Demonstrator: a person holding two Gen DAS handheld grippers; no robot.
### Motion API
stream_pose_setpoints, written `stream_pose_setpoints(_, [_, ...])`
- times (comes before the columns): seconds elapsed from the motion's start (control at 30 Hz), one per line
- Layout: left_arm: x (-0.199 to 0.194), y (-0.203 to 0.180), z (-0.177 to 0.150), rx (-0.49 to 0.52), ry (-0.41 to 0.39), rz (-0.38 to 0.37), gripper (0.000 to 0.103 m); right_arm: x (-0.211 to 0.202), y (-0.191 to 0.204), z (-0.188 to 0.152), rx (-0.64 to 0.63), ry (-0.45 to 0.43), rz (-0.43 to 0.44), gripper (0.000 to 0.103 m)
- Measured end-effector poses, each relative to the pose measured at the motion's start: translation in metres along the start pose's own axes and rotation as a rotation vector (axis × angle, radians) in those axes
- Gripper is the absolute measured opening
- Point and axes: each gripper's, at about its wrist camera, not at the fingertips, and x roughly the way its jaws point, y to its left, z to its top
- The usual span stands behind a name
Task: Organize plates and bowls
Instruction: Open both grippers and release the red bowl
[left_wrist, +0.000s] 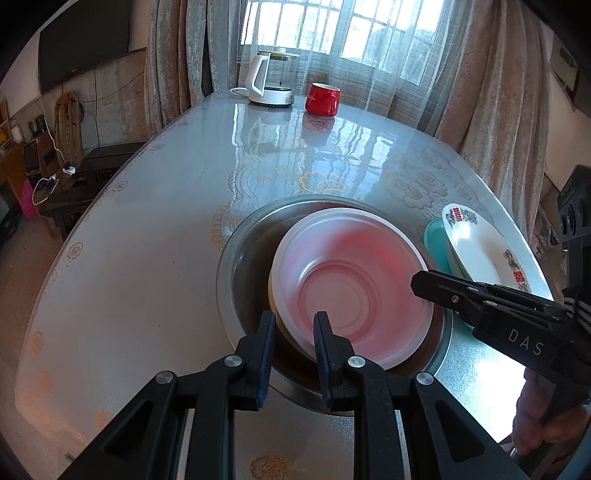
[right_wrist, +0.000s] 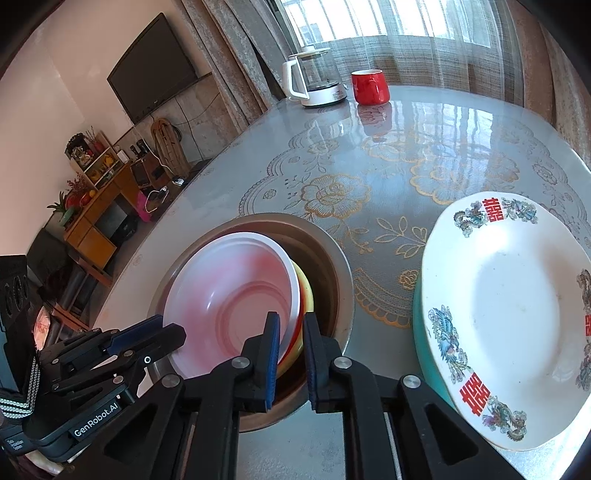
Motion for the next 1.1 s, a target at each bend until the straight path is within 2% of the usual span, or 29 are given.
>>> stream_pose_setpoints(0.47, [0.001, 0.004, 0.001, 0.008, -0.020, 0.005, 0.023, 0.008, -0.005, -0.001, 0.031, 0.007, 0.040, 0.013])
stream_pose_setpoints(0.8, [0.000, 0.011, 0.004, -0.010, -0.042, -0.013, 0.023, -0.017, -0.024, 0.002, 0.108, -0.091, 0.077, 0.017])
stream_pose_setpoints(0.97, [-0.004, 0.017, 0.004, -0.025, -0.067, -0.023, 0.023, -0.018, -0.032, 0.000, 0.143, -0.093, 0.077, 0.017])
stream_pose_setpoints(1.1, [-0.007, 0.020, 0.006, -0.024, -0.087, 0.013, 0.023, -0.017, -0.025, 0.000, 0.128, -0.099, 0.087, 0.017])
